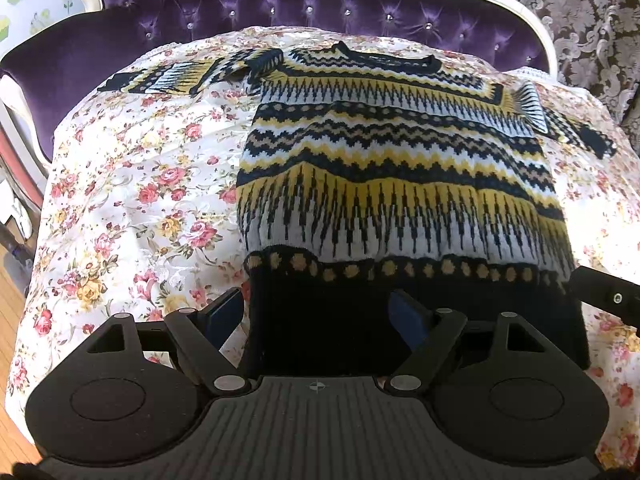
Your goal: Fold small clothes
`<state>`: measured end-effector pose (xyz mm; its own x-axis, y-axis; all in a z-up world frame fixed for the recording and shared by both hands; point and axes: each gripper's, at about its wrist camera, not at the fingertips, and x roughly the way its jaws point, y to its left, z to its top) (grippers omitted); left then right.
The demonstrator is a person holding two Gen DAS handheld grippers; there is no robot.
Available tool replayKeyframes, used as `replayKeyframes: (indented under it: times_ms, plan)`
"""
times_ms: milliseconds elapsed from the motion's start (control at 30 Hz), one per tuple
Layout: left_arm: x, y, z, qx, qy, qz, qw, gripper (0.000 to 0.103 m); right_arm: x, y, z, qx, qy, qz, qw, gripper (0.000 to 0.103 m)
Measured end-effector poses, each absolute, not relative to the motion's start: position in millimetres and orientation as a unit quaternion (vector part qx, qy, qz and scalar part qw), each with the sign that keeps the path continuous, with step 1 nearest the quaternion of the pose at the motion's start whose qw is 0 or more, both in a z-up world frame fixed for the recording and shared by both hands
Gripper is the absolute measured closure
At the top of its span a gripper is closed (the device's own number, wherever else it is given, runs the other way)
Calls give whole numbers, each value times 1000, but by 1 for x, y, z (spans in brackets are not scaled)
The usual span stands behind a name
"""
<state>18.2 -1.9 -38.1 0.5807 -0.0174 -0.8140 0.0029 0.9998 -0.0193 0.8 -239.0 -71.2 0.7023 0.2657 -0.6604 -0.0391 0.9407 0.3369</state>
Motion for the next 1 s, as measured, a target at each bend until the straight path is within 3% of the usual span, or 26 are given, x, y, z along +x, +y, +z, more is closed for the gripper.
replayKeyframes:
  times_ms: [1000]
  plan:
    - [73, -3, -7, 27, 430, -25, 902, 24, 48, -256, -41, 135, 343, 99, 925, 1]
